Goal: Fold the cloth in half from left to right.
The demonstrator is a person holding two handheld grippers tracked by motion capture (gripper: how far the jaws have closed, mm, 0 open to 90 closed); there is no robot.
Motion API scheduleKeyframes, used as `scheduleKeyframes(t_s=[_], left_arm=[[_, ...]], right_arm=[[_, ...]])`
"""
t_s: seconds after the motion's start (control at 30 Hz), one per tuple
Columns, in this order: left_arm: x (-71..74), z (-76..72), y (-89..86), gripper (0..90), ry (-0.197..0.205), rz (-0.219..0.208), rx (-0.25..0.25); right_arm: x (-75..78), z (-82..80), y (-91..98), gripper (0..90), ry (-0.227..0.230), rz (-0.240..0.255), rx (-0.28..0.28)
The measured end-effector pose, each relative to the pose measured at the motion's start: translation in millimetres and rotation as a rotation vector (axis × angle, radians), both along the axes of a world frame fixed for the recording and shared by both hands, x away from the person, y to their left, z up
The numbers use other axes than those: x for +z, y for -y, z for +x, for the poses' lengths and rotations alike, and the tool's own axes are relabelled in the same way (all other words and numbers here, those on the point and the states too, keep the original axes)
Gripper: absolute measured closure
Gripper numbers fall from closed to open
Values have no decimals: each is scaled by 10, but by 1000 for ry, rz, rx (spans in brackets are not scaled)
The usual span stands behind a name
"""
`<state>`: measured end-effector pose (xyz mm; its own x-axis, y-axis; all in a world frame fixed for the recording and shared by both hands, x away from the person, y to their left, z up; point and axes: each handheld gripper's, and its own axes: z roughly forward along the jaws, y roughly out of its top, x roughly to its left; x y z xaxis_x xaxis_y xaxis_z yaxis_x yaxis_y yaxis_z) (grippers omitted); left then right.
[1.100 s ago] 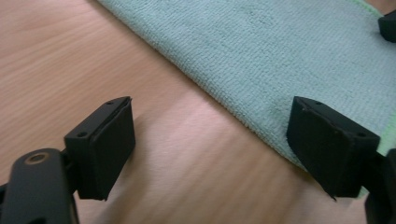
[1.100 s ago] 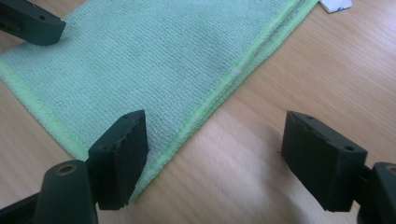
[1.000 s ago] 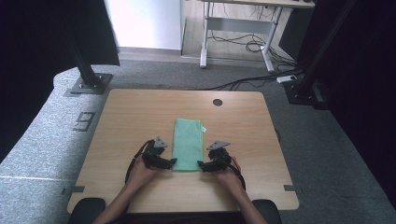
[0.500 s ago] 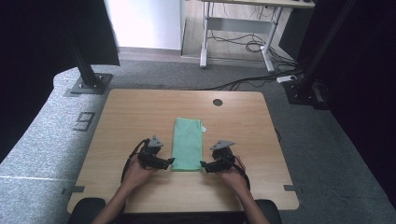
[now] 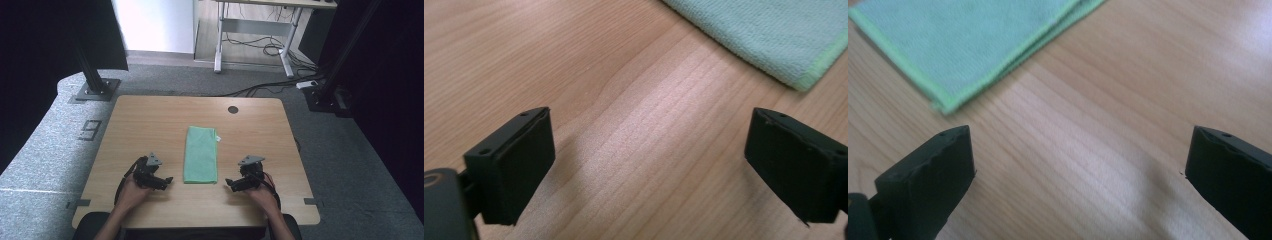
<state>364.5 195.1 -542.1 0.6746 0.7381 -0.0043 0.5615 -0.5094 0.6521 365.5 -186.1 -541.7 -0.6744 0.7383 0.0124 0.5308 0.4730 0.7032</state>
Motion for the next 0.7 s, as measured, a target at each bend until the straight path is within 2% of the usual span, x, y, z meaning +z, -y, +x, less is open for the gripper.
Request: scheduleKeyframes(t_s=[0.07, 0.3, 0.47, 0.6, 0.7], left_arm=[[-30, 15, -4, 48, -10, -2, 4], [-61, 20, 16, 5, 3, -4, 1], [-69, 24, 19, 0, 6, -9, -1], [-70, 28, 20, 0, 5, -9, -1], [-69, 34, 19, 0, 5, -6, -4]], right_arm=[[-29, 2, 19, 0, -7, 0, -6], [-110, 37, 57, 0, -26, 23, -16], [-125, 36, 57, 0, -10, 23, -20], [-140, 28, 43, 0, 11, 0, -14], [-147, 25, 36, 0, 17, 6, -19]])
